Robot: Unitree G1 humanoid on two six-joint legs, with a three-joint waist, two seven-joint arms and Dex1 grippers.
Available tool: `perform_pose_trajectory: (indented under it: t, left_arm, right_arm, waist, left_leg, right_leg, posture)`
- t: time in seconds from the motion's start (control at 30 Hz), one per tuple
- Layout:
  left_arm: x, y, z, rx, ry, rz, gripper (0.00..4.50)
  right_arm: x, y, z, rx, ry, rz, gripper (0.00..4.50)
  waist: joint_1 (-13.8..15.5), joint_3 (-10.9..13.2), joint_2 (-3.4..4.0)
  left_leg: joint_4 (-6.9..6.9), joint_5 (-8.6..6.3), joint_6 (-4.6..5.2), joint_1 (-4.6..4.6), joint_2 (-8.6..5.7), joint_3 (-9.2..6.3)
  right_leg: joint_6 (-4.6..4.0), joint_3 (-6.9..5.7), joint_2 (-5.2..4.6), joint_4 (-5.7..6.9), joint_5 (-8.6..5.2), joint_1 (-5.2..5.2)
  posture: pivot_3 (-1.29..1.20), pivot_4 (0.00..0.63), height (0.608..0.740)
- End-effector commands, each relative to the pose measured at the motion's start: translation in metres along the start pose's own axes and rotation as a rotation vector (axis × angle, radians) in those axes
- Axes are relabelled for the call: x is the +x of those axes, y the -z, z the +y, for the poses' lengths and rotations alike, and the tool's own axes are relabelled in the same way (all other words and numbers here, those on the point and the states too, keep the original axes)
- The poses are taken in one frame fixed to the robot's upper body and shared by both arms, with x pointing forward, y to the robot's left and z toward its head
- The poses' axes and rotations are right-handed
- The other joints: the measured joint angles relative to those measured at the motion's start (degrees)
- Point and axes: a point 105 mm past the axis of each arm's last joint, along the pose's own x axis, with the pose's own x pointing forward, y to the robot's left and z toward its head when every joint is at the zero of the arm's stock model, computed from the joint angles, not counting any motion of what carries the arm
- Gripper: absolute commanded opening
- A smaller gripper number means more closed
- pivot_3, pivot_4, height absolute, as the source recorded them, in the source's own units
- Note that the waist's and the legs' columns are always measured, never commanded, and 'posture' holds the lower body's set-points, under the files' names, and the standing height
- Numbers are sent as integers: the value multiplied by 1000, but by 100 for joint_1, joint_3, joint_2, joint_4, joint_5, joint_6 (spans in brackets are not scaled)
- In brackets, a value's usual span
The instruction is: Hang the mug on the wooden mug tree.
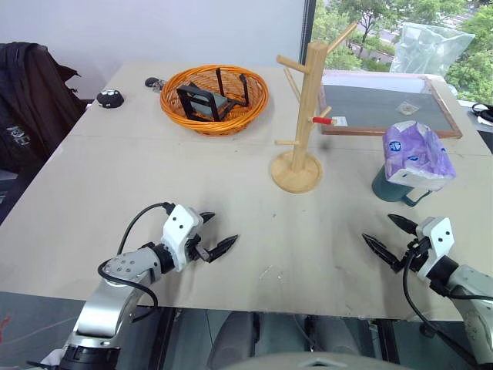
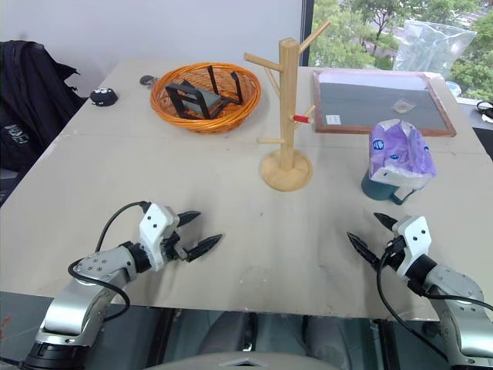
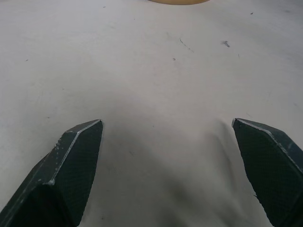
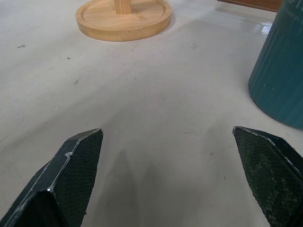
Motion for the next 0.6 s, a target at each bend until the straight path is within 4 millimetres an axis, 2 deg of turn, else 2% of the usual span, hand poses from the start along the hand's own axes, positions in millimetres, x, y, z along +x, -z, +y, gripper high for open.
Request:
perform_pose_trajectory:
  t: [0.03,0.6]
  left_arm:
    - [2,-9,2,29,-7,-42,4500]
    - [5,-13,-2,27,8,-77,4500]
  right_arm:
    - [-1,-6,-3,-21,12,-29,4432]
    - [-2,-4,-6,-31,21,-25,4432]
  waist:
    - [1,0,0]
    - [-1,0,0]
  left_leg:
    - [0,0,0,0,0,0]
    - [1,0,0,0,-1,0]
  right_leg:
    - [0,0,0,0,0,0]
    - [0,0,0,0,0,0]
  posture:
    - [0,150,737]
    - [0,150,737]
